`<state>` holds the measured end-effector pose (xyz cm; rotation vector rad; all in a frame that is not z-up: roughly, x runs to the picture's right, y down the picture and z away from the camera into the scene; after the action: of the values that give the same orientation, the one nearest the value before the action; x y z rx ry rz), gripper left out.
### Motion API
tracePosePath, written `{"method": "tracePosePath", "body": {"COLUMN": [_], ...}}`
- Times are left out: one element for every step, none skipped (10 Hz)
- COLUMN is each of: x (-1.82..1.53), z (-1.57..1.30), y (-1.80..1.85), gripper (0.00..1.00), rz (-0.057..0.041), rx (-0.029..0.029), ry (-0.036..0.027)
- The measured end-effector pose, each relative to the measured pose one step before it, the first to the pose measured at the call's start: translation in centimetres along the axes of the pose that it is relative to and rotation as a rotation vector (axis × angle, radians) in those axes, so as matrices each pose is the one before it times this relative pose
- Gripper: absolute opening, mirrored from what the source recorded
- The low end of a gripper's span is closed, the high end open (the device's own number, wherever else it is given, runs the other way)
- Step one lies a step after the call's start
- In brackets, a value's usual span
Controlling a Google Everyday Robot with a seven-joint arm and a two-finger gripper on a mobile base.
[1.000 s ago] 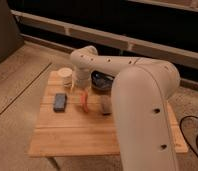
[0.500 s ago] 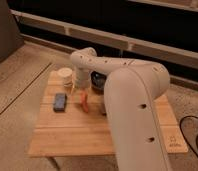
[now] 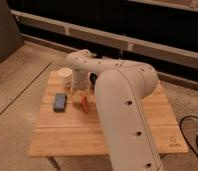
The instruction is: Place the pepper on the white sponge
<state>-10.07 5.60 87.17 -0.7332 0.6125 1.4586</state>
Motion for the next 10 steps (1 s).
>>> {"method": "tracePosePath", "body": {"x": [0.081, 0.185, 0.077, 0.006, -0.038, -0.04, -0.349, -0.57, -0.459, -0.708], "z": [0.272, 0.381, 0.303, 0.251, 0.145, 0.08, -0.185, -1.415, -1.455, -2.892], "y": [-0.132, -0.177, -0.127, -0.042, -0.021, -0.098, 0.007, 0.032, 0.078, 0.342], "gripper": [0.57, 0.45, 0.34, 0.25, 0.14, 0.03, 0.0, 0.0, 0.0, 0.0], "rz": [0.00096, -0.00501, -0.00183, -0.00101, -0.00077, 0.00688, 0.01088, 0.01071, -0.00077, -0.01465], "rx": [0.01003, 0.01432, 0.01125, 0.00729, 0.00469, 0.00224, -0.00675, -0.00722, -0.00085, -0.00216], "ry": [0.01148, 0.01543, 0.00839, 0.00389, 0.00047, -0.0022, -0.01904, -0.0469, -0.04378, -0.07991]}}
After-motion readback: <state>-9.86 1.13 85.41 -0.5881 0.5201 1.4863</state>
